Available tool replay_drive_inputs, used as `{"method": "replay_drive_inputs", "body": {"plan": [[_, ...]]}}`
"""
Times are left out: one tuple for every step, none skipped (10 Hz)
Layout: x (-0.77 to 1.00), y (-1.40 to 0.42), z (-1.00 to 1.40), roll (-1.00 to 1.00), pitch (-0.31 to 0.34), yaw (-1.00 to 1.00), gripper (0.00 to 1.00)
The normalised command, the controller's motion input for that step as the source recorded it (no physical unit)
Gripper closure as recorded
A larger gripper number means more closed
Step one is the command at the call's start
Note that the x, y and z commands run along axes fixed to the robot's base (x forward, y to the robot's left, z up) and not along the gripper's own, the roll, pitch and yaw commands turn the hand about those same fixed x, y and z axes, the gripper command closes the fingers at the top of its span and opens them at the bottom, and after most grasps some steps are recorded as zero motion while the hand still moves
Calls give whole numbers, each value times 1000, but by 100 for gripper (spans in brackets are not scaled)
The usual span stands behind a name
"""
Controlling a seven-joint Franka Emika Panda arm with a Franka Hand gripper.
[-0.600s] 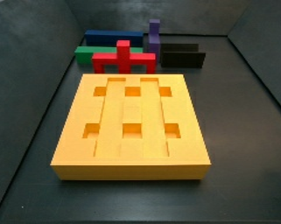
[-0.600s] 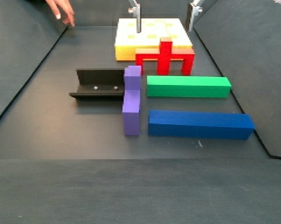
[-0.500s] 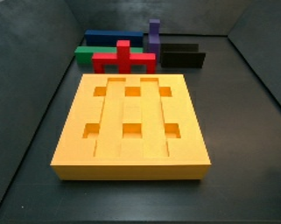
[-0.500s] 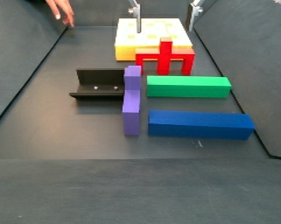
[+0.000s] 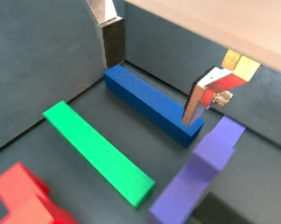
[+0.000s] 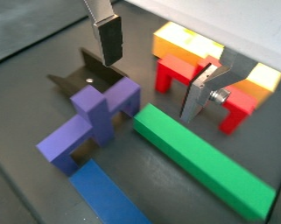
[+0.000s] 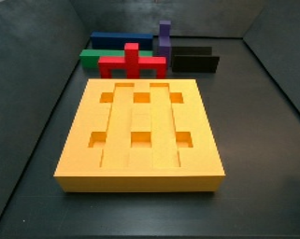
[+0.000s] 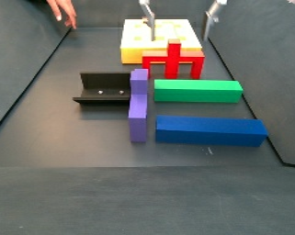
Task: Pick up the green object. Move up. Move to above the board. Insert the green object.
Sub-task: Pick up the green object.
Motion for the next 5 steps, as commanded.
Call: {"method": "replay_drive_inputs", "body": {"plan": [[-326, 23, -17, 0, -47, -889, 0], [-314, 20, 0, 1, -36, -900, 0], [-200, 0, 0, 0, -24, -971, 0], [-146, 0, 0, 0, -20, -1000, 0], [-146, 0, 0, 0, -20, -994, 0]]}}
